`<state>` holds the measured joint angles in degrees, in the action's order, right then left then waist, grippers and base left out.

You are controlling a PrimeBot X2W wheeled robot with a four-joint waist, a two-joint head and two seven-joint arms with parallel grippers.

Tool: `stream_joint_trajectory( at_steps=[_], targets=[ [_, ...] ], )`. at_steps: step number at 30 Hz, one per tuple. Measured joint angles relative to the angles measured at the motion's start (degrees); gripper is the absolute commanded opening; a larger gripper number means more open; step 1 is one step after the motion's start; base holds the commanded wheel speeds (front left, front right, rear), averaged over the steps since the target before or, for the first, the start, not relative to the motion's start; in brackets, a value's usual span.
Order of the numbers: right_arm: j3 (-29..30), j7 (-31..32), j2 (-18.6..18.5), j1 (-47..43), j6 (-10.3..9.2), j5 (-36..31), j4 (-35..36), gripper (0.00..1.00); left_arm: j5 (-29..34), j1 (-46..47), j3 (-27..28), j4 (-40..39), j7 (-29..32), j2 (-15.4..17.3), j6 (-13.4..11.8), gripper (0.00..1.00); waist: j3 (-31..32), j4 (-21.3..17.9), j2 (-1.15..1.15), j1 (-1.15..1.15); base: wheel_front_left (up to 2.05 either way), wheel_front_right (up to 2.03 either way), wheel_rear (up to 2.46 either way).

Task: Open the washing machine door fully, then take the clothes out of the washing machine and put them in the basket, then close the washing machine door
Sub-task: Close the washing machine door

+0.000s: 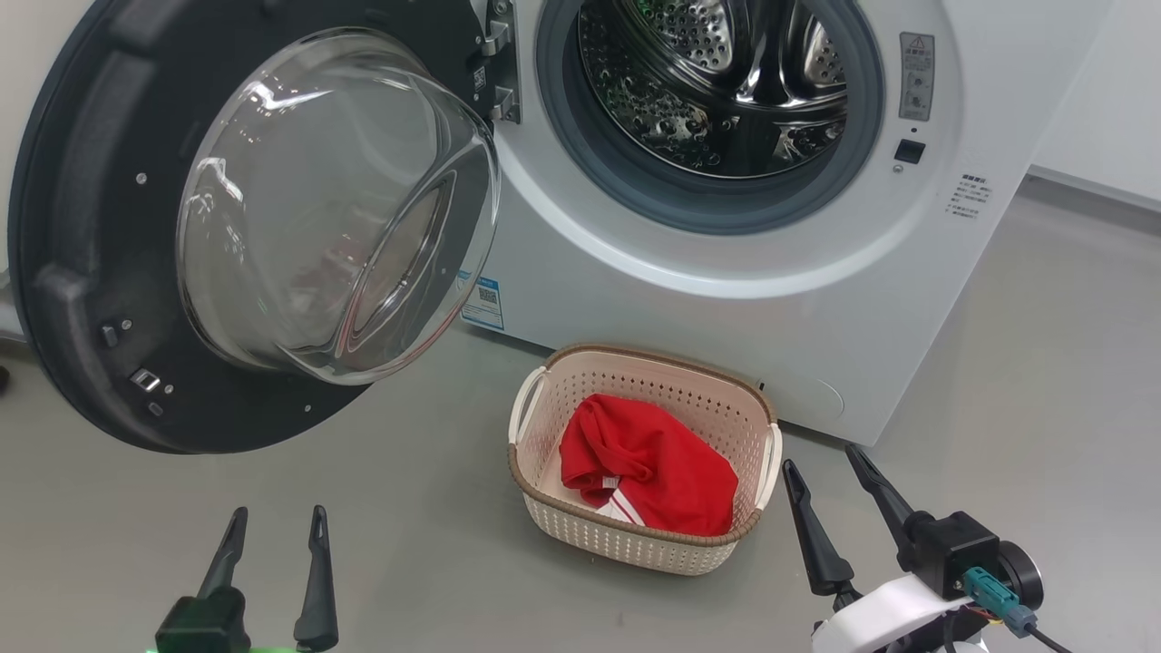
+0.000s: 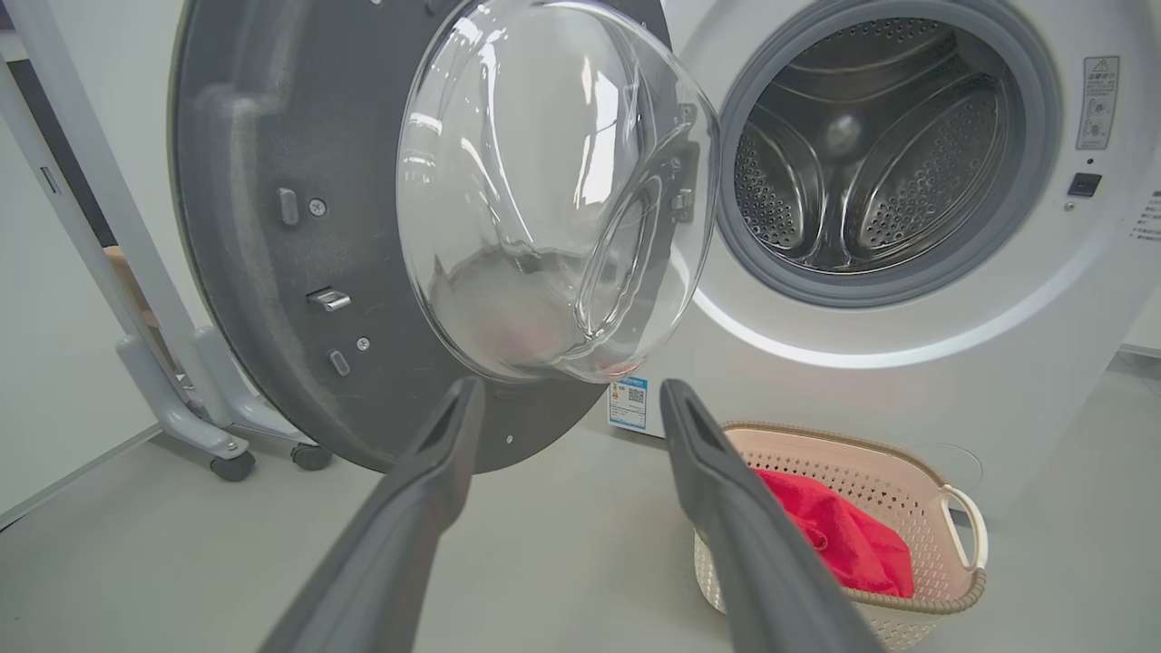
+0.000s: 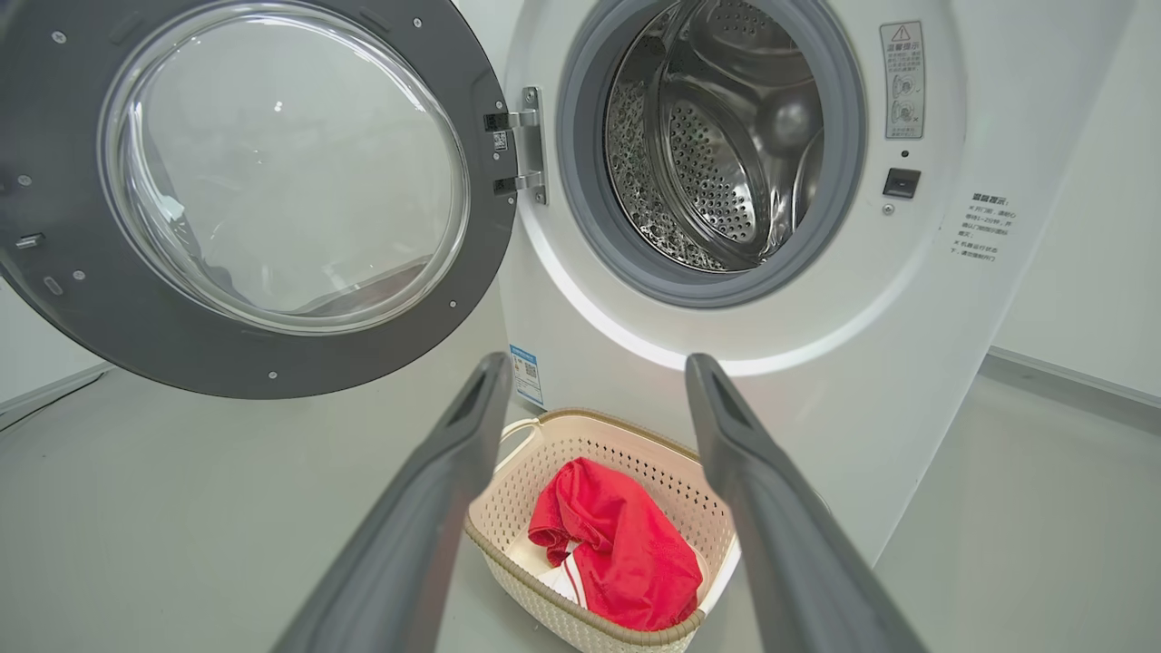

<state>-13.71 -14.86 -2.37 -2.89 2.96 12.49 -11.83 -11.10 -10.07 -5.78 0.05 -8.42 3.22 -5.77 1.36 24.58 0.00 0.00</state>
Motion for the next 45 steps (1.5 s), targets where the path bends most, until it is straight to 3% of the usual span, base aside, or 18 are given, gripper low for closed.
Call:
stream_joint_trajectory(
  at_steps=[19,20,22,23,24,32,36,40,45],
  targets=[
    [-0.23,0.01,-0.01,0.00,-0.05,0.00,-0.25,1.00,-0.05,-0.80,-0.02,-0.43,-0.07,-0.01,0.00,1.00,-0.06,0.13,0.00,0.00,0.00,0.00,0.00],
    [-0.23,0.00,-0.01,0.00,-0.05,0.00,-0.26,1.00,-0.07,-0.80,-0.02,-0.43,-0.05,-0.01,0.00,0.93,-0.04,0.14,0.00,0.00,0.00,0.00,0.00],
    [-0.23,0.01,-0.01,0.00,-0.05,0.00,-0.30,1.00,-0.08,-0.81,-0.03,-0.43,-0.05,-0.01,0.00,0.39,-0.02,0.19,0.00,0.00,0.00,0.00,0.00],
    [-0.23,0.01,-0.01,0.00,-0.05,0.00,-0.31,1.00,-0.16,-0.81,-0.03,-0.43,-0.05,-0.01,0.00,0.25,-0.01,0.22,0.00,0.00,0.00,0.00,0.00],
    [-0.23,0.01,-0.01,0.00,-0.05,0.00,-0.31,1.00,-0.40,-0.81,-0.03,-0.44,-0.05,-0.01,0.00,0.00,-0.01,0.27,0.00,0.00,0.00,0.00,0.00],
    [-0.29,0.01,-0.01,0.01,-0.07,0.01,-0.31,1.00,-4.28,-0.81,-0.02,-0.91,-0.07,-0.07,0.08,0.00,-0.03,0.77,0.00,0.00,0.00,0.00,0.00],
    [-0.35,0.01,-0.01,0.01,-0.08,0.01,-0.31,1.00,-9.10,-0.81,0.34,-1.67,-0.05,-0.18,1.23,0.00,-0.06,1.09,0.00,0.00,0.00,0.00,0.00],
    [-0.35,0.01,-0.01,0.01,-0.08,0.01,-0.31,1.00,-18.82,-0.81,1.63,-3.60,0.00,-0.37,3.64,0.00,-0.11,1.41,0.00,0.00,0.00,0.00,0.00],
    [-0.37,0.00,-0.01,0.02,-0.11,0.00,-0.15,1.00,-39.66,-0.72,3.03,-7.19,0.21,-0.41,6.11,0.00,-0.45,1.71,0.00,0.00,0.00,0.00,0.00]
  ],
)
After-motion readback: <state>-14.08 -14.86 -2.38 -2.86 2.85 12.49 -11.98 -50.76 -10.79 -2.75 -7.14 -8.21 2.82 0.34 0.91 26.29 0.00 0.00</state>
